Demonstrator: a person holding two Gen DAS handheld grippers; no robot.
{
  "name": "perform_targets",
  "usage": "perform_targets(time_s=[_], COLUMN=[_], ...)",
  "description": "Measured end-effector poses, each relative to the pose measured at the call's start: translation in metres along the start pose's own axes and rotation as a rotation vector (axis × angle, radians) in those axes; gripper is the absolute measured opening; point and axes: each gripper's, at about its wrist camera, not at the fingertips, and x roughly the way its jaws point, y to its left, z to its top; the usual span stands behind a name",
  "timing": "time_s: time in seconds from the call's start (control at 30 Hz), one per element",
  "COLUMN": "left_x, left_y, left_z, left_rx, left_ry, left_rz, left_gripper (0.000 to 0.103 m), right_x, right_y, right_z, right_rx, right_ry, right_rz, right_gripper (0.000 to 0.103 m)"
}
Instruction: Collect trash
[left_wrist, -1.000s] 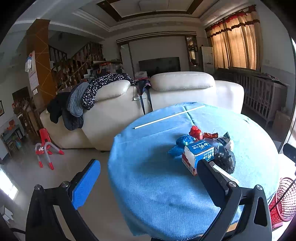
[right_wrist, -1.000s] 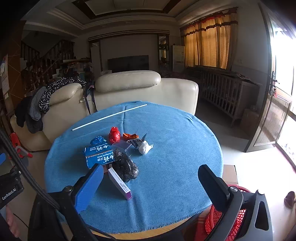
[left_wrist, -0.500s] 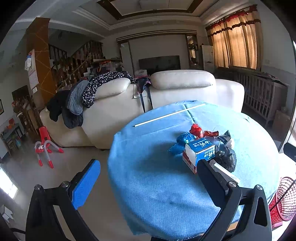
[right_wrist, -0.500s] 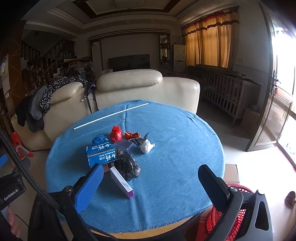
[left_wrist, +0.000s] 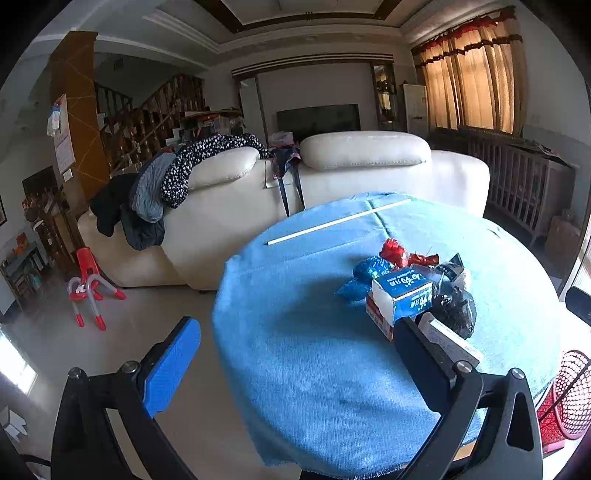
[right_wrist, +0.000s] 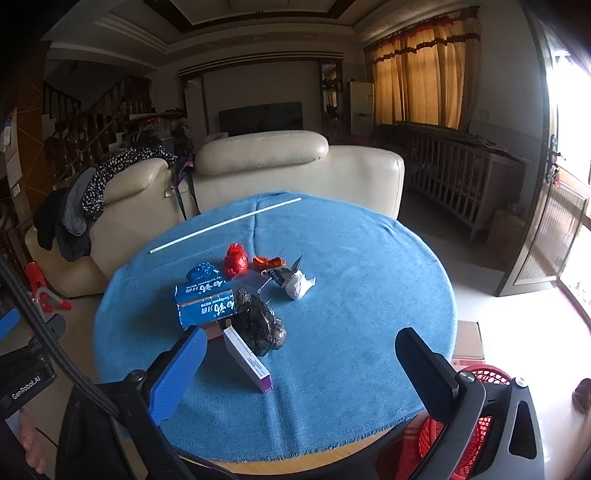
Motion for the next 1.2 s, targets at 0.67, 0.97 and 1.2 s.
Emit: perform_targets(time_s=[0.67,0.97,1.2], left_x=[0.122,0.173,0.193], left_y=[-0.009,-0.051,-0.094], left_z=[0.005,0.037,0.036], left_rx=[0.079,0.206,0.378], left_ry=[0.244,0.265,0.240], left_rz=[-0.306,-0.534,-0.563], left_gripper=[0.103,0.103,0.103], right_x=[0.143,0.196,0.173], right_y=[0.011,0.029,0.002], right_z=[-0.034,-0.053,-0.047], right_rx=[0.025,-0.042,0.047], right_ry=[0.296,0.389,0.389], right_rz=[0.378,0.456,0.525], right_gripper=[0.067,0.018,0.017])
